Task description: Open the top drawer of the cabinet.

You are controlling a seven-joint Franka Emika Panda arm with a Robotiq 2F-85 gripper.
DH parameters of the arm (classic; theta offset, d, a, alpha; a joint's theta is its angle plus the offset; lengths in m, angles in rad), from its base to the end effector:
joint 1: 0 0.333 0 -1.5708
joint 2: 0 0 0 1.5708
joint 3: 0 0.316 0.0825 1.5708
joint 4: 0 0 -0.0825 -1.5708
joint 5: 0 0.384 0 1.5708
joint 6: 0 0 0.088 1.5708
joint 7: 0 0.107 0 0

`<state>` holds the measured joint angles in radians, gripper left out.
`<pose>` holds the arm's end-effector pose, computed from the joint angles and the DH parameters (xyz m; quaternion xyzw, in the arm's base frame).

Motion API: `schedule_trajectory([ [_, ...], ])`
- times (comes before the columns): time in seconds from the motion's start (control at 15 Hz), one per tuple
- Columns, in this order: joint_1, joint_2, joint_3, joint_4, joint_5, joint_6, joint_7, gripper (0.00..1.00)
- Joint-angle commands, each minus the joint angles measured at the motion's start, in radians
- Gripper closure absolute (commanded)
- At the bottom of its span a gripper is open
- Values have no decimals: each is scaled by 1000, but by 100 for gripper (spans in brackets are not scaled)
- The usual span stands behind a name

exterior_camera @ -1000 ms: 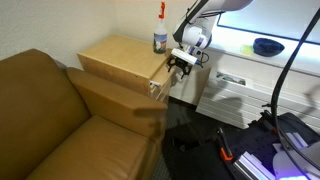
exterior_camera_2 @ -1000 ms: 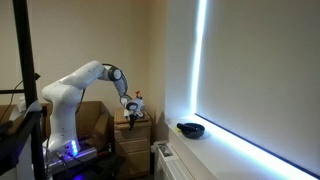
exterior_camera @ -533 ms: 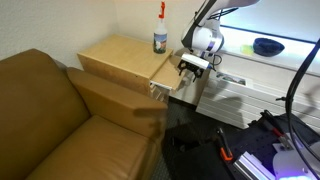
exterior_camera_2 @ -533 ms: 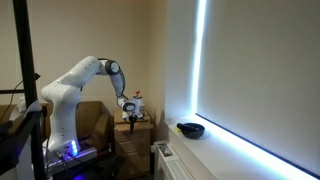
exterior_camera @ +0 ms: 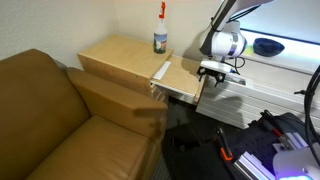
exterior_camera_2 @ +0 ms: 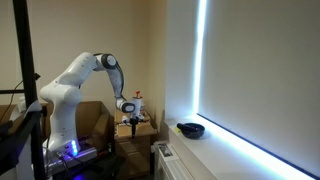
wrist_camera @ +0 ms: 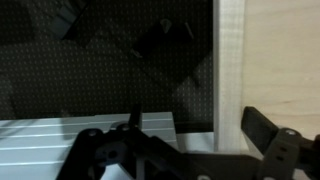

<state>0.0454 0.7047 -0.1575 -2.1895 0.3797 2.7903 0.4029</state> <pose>0.5117 -0.0837 0.0582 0.9114 -0.4097 -0.0393 0.0002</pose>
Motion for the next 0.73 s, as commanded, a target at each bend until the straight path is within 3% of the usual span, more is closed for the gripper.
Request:
schedule_trajectory([
  [0.0,5,111,-119,-7,-78,98,60,0],
  [0.2,10,125,-178,-18,-119,90,86,0],
  [0.4,35,122,-221,3,-137,-4,163,0],
  [0.47,11,-11,-146,-61,-119,-7,100,0],
  [0.67,30,6,-172,-37,-123,-12,138,0],
])
